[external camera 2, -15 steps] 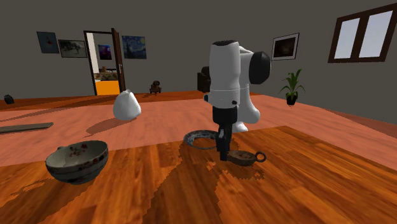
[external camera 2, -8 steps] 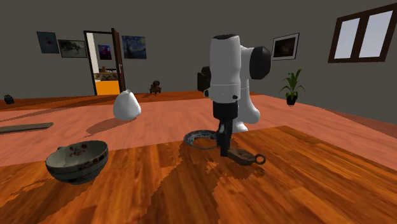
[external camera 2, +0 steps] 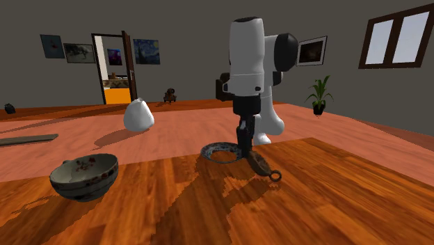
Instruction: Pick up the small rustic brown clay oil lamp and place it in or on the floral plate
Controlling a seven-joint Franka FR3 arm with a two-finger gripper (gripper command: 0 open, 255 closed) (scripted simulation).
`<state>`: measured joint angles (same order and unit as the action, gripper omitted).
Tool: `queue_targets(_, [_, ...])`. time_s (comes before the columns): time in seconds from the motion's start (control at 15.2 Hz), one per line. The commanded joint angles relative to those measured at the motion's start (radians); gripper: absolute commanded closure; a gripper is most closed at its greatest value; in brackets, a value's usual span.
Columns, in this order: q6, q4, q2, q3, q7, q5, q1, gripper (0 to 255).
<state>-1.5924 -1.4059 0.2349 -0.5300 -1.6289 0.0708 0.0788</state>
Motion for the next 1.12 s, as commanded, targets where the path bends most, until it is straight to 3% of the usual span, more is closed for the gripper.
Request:
queue_targets(0.0, [0.028, 0.032, 0.005, -0.001, -0.002, 0.002, -0.004, 255])
queue_targets(0.4, [0.124, 0.158, 0.038, -0.004, -0.013, 0.02, -0.023, 255])
queue_targets(0.73, [0.081, -0.024, -0.115, 0.036, 0.124, -0.059, 0.093, 255])
queue_targets(1.06, [0.063, -0.15, -0.232, 0.098, 0.264, -0.111, 0.176, 255])
